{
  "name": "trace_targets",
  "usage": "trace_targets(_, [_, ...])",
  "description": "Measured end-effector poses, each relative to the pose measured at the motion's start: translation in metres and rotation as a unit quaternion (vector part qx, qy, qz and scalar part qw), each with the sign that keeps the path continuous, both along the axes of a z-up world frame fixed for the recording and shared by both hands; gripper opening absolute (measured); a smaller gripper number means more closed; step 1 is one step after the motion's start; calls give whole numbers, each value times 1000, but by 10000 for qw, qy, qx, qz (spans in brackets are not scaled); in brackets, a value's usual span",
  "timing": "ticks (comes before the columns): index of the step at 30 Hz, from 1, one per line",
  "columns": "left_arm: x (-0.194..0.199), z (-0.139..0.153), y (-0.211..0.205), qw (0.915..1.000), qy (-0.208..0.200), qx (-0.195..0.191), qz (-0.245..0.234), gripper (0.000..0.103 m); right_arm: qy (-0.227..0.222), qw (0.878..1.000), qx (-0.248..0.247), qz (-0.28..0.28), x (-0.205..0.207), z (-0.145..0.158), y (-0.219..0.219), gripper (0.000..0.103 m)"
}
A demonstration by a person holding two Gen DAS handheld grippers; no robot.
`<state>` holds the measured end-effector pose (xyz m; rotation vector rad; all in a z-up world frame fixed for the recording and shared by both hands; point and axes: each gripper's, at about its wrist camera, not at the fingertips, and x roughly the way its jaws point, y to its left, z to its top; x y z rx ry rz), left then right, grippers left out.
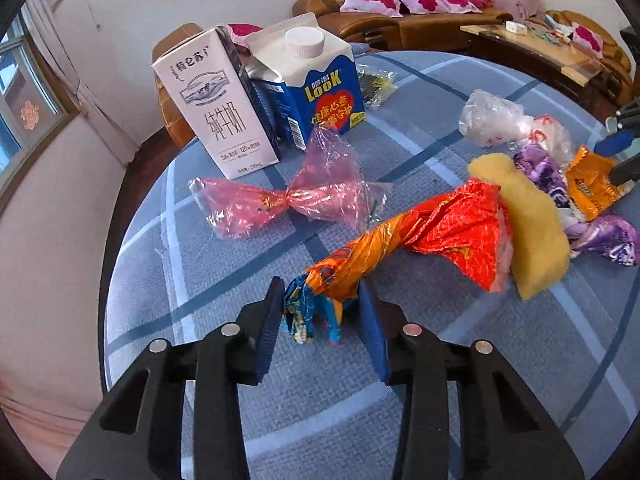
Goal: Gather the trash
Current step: 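Grasp the orange-red twisted wrapper with the left tool while the right tool grasps the orange snack wrapper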
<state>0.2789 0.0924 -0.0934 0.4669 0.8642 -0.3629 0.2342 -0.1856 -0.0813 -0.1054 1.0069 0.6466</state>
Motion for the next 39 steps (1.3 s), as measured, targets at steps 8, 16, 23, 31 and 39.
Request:
trace_targets(8, [-35, 15, 11, 9993, -73, -333, 165, 34, -152, 9998, -41, -79, -30, 12, -2, 11])
trace_targets(16, [-79, 33, 24, 9946, -174, -473, 906, 34, -304, 9920, 638, -1045, -60, 23, -26, 11])
trace_targets(23, [-102, 50, 33, 9819, -448, -619, 1735, 34, -532, 9740, 858, -2028, -90, 29, -34, 11])
trace_targets(31, [-128, 67, 26, 9625, -763, -814, 2474, 34, -704, 9463, 1050, -2976, -121, 28, -44, 11])
trace_targets(39, [-145, 69, -5, 9630, -834, -834, 2423, 34, -965, 9307, 972, -3391, -149, 35, -57, 11])
